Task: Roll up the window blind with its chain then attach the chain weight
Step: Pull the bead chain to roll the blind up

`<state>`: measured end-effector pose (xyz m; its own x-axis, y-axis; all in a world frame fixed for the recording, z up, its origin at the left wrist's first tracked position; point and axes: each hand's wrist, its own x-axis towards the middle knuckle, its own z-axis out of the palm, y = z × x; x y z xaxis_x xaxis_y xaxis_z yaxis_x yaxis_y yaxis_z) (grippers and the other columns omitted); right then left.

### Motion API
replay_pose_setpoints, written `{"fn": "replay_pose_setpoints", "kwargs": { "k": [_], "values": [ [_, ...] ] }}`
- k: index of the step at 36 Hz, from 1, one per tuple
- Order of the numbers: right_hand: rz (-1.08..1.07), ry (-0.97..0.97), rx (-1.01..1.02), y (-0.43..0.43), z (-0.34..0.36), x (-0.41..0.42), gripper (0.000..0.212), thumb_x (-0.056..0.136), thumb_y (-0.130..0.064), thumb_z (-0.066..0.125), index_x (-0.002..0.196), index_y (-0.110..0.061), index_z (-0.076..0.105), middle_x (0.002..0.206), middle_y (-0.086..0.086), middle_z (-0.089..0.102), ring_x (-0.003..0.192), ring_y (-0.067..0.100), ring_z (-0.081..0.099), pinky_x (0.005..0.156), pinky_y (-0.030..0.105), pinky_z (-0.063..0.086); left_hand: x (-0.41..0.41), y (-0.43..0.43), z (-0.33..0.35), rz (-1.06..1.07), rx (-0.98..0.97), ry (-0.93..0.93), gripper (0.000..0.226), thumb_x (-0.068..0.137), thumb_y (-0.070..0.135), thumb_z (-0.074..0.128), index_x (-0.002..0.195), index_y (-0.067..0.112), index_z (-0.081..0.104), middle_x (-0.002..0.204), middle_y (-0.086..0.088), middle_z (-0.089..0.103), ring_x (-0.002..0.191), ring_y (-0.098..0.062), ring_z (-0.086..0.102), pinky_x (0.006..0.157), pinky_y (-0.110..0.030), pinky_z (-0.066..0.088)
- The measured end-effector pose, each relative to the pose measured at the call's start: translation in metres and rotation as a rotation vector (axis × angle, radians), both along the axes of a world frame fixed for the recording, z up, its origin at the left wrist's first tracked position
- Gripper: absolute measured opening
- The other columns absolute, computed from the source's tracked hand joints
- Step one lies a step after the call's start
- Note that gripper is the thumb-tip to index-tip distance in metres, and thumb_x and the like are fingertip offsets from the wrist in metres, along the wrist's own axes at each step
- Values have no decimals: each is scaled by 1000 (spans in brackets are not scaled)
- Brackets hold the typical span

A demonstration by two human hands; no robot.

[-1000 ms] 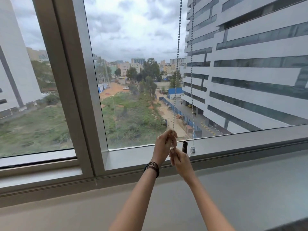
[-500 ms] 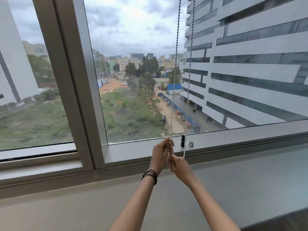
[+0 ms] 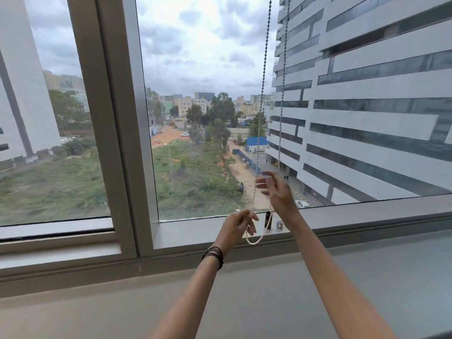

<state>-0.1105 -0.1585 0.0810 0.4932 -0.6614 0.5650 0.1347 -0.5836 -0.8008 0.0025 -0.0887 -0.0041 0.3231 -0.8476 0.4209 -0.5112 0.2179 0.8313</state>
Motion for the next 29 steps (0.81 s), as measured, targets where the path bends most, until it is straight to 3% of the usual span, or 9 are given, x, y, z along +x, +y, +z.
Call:
{"fn": "replay_pose_setpoints", "kwargs": {
  "k": [8, 11, 13, 17, 23, 26, 29],
  "values": [
    [176, -213, 172, 15, 95, 20, 31, 102, -21, 28, 122, -5, 45, 93, 5, 65, 69, 7, 67, 65, 19, 55, 2, -1, 15, -114, 123, -40, 23, 99, 12, 43, 95, 3, 64, 74, -7, 68, 66, -9, 63, 74, -23, 51],
    [55, -296, 84, 23, 119, 25, 25, 100, -13, 35, 119, -3, 49, 82, 3, 61, 54, 2, 57, 52, 16, 51, 3, -1, 26, -171, 157, -26, 21, 98, 10, 47, 102, -2, 62, 79, -7, 67, 68, -4, 62, 76, -18, 50],
    [-33, -356, 28, 27, 132, 27, 23, 99, -10, 37, 114, -1, 53, 71, 1, 53, 50, 8, 45, 43, 21, 41, 3, -1, 43, -219, 152, 41, 20, 97, 10, 48, 109, -1, 59, 84, -2, 66, 68, 0, 62, 74, -17, 48],
    [-89, -438, -27, 29, 152, 29, 23, 99, -9, 38, 102, -2, 59, 59, -1, 39, 49, 9, 32, 46, 27, 27, 4, -1, 100, -186, 8, 141, 28, 100, 19, 41, 114, 2, 58, 90, 3, 66, 69, 2, 64, 72, -19, 48],
    [-174, -451, -141, 25, 166, 29, 24, 99, -11, 38, 102, -1, 60, 56, -3, 43, 39, 0, 38, 44, 17, 31, 4, 5, 198, -95, -325, 293, 37, 103, 23, 29, 115, 3, 58, 100, -10, 66, 76, -6, 67, 74, -22, 54],
    [-172, -452, -175, 23, 174, 27, 24, 99, -12, 39, 101, -1, 60, 55, -3, 44, 38, 0, 40, 43, 15, 30, -1, 10, 237, -98, -398, 282, 37, 103, 24, 29, 119, 4, 56, 107, -11, 63, 85, -11, 64, 81, -26, 52],
    [-175, -433, -213, 22, 181, 25, 25, 99, -13, 40, 95, 2, 59, 56, -4, 45, 42, 0, 39, 44, 16, 31, -7, 12, 270, -131, -421, 263, 39, 103, 24, 28, 127, 2, 50, 117, -13, 61, 88, -9, 62, 81, -22, 52]
  ]
}}
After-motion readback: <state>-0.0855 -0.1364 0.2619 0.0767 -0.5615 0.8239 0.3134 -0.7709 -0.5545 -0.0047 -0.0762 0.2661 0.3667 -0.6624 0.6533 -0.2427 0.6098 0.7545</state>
